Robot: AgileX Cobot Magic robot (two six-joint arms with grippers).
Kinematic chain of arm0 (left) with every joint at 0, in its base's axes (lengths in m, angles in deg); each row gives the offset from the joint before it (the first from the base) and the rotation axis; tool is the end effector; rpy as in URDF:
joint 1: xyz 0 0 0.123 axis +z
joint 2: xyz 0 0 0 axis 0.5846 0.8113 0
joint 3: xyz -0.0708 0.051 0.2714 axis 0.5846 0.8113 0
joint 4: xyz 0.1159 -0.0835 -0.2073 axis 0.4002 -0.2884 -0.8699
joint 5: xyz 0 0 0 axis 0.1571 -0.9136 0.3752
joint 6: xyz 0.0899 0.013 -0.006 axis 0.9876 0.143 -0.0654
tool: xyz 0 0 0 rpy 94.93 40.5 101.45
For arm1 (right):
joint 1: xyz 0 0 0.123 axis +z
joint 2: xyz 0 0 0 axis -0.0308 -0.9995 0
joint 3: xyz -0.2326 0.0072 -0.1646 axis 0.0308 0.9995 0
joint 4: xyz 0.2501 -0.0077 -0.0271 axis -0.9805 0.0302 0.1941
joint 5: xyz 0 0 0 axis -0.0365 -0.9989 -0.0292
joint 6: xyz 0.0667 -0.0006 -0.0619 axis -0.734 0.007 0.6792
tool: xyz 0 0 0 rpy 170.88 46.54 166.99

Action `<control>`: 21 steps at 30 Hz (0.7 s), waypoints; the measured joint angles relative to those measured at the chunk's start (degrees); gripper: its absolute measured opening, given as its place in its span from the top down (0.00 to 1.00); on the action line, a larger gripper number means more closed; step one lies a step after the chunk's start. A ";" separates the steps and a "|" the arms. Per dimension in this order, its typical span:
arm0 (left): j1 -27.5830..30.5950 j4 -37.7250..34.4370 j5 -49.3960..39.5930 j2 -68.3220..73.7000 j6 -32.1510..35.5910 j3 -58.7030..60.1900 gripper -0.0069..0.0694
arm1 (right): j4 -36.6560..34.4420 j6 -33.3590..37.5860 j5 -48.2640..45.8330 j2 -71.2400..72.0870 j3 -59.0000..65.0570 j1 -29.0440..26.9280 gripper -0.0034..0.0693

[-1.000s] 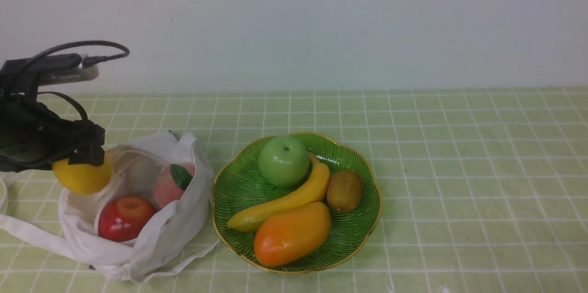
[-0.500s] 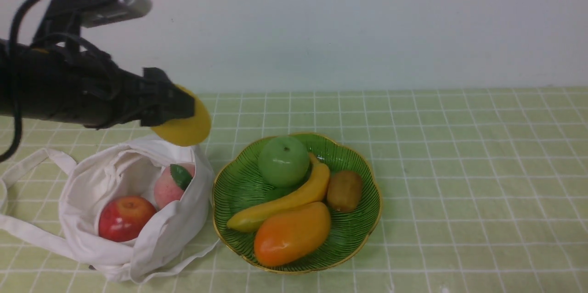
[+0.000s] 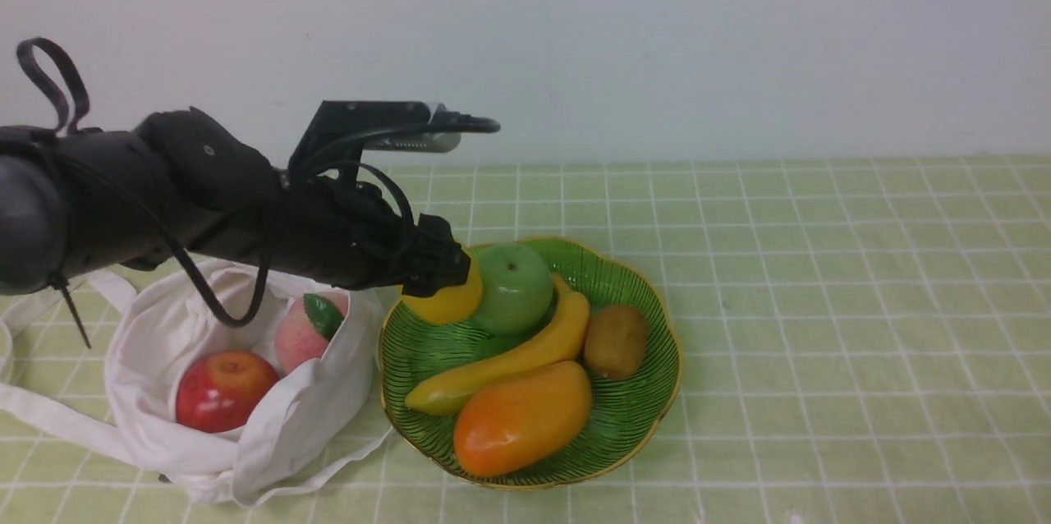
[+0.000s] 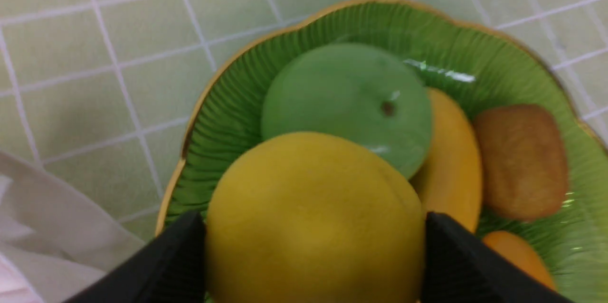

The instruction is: Take the fruit out of the bag on the green coffee tablecloth and place them on the plate.

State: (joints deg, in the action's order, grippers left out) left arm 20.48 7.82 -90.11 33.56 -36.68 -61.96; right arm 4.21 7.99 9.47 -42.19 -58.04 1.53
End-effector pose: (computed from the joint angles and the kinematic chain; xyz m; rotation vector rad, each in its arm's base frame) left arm 0.3377 -0.1183 0.2152 0.3602 2.4456 -0.4898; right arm 0.0519 -0.0016 0.1722 -0.0512 1.8753 -0.0668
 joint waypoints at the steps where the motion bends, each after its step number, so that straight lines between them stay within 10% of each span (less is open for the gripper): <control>1: 0.00 0.00 0.26 0.75 -0.12 0.00 0.24 | 0.00 0.00 0.00 0.00 0.00 0.00 0.97; 12: -0.05 0.12 -1.13 3.13 -0.24 0.00 0.02 | 0.00 0.00 0.00 0.00 0.00 0.00 0.97; 21: -0.05 4.48 -7.57 -6.72 -0.67 0.00 0.08 | 0.00 0.00 0.00 0.00 0.00 0.00 0.97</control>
State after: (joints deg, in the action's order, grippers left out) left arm 20.43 12.30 -97.68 26.85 -37.35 -61.96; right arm 4.21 7.99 9.47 -42.19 -58.04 1.53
